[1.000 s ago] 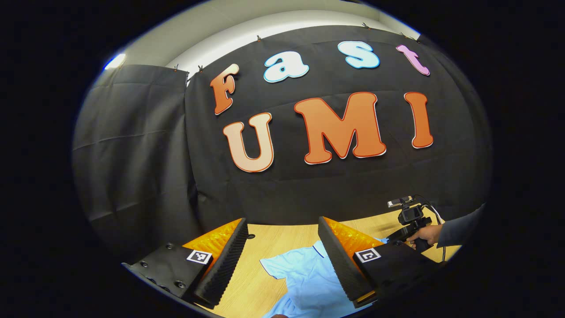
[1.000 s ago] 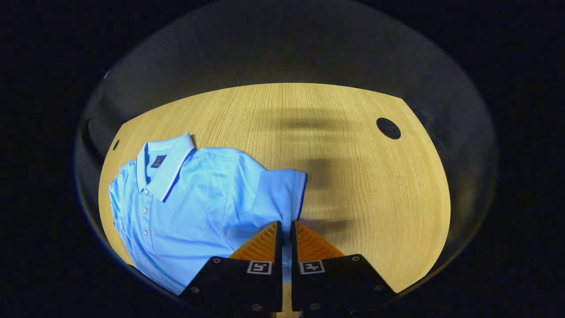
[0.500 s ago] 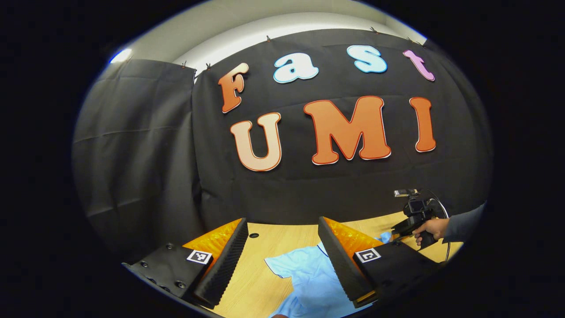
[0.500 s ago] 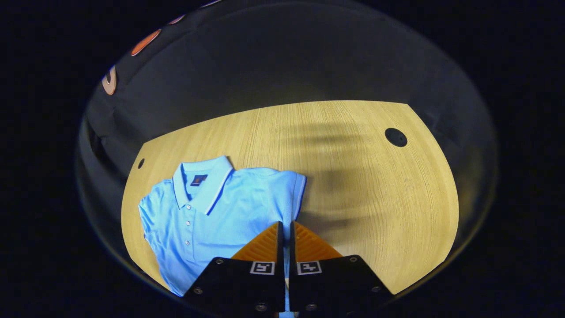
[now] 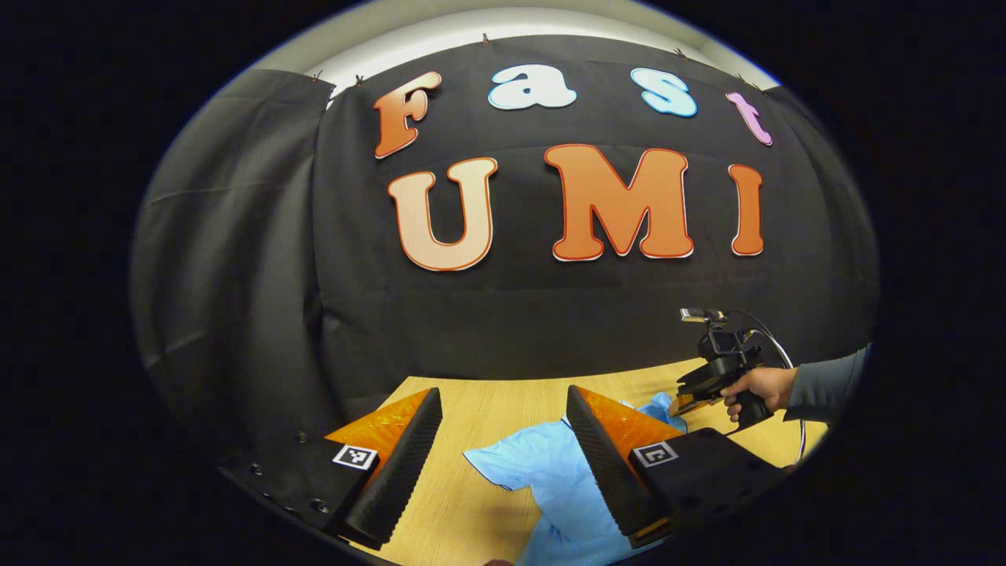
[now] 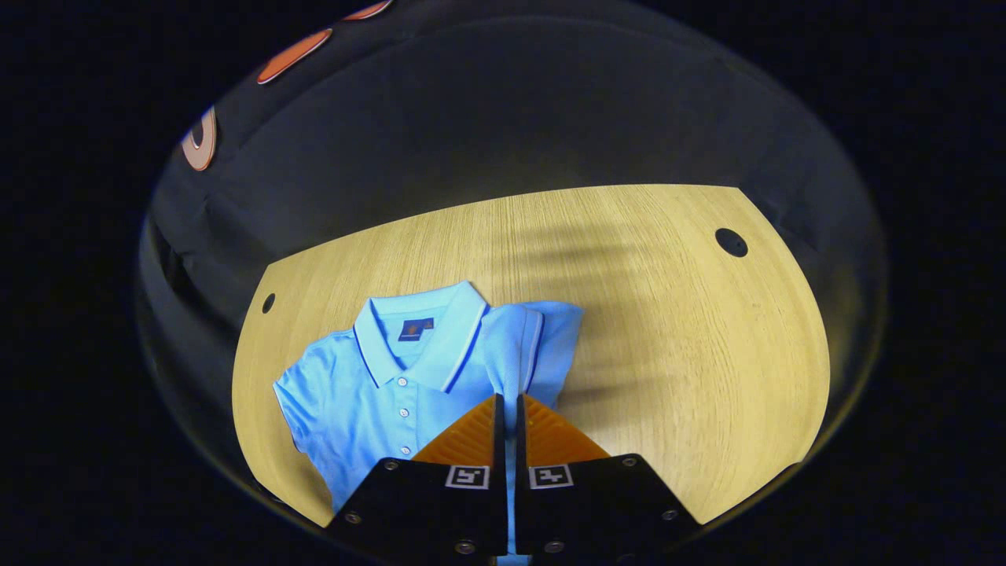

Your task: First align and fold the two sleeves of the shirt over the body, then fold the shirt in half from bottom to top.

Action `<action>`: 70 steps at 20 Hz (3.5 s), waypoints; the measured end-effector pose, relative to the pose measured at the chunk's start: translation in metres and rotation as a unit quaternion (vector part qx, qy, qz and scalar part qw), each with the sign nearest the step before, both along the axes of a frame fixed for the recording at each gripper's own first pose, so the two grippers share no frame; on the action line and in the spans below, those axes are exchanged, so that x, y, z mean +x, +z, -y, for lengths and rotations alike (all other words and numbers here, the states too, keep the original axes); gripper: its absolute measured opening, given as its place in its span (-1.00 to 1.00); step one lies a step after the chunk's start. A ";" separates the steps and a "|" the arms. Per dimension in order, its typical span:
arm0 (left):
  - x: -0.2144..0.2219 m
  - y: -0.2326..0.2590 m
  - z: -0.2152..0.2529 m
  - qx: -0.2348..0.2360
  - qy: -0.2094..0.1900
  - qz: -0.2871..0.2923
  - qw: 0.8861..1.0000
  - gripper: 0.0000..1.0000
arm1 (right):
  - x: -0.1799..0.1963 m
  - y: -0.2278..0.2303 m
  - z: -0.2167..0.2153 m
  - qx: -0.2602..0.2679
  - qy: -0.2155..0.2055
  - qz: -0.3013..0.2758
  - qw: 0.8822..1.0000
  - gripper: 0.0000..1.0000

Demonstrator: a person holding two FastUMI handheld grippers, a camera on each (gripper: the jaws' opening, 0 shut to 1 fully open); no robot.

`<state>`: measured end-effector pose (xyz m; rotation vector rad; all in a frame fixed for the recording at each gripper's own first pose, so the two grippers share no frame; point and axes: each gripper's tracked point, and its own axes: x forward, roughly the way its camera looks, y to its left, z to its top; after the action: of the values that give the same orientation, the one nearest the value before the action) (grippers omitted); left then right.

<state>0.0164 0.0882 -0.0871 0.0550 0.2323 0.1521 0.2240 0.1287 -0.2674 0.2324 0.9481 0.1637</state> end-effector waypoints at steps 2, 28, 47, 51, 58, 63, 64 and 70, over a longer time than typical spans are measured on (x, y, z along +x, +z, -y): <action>0.009 -0.014 -0.013 -0.008 -0.015 -0.013 1.000 1.00 | 0.002 0.002 -0.014 0.000 -0.006 -0.001 1.000 -0.92; 0.136 -0.295 -0.053 -0.274 0.005 -0.398 0.876 1.00 | -0.068 0.061 0.010 -0.014 0.004 0.128 0.992 0.77; 0.154 -0.345 -0.061 -0.157 0.072 -0.514 0.840 0.49 | -0.182 0.070 0.147 -0.057 -0.146 0.168 0.973 0.87; 0.160 -0.342 -0.037 -0.163 0.026 -0.513 0.843 -0.73 | -0.211 0.072 0.167 -0.075 -0.176 0.171 0.966 0.86; 0.191 -0.305 0.016 -0.145 -0.068 -0.461 0.873 -0.81 | -0.243 0.073 0.171 -0.077 -0.193 0.166 0.964 0.87; 0.209 -0.280 0.069 -0.139 -0.133 -0.427 0.883 -0.84 | -0.255 0.072 0.168 -0.077 -0.191 0.166 0.964 0.87; 0.212 -0.277 0.077 -0.141 -0.142 -0.424 0.883 -0.84 | -0.258 0.072 0.167 -0.078 -0.189 0.165 0.965 0.87; 0.218 -0.275 0.130 -0.133 -0.189 -0.430 0.873 -0.84 | -0.273 0.065 0.166 -0.078 -0.193 0.156 0.966 0.88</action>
<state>0.2344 -0.0417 -0.3617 -0.1138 1.1270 -0.3137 -0.0494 -0.0372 -0.2024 0.2327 0.5835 -0.2284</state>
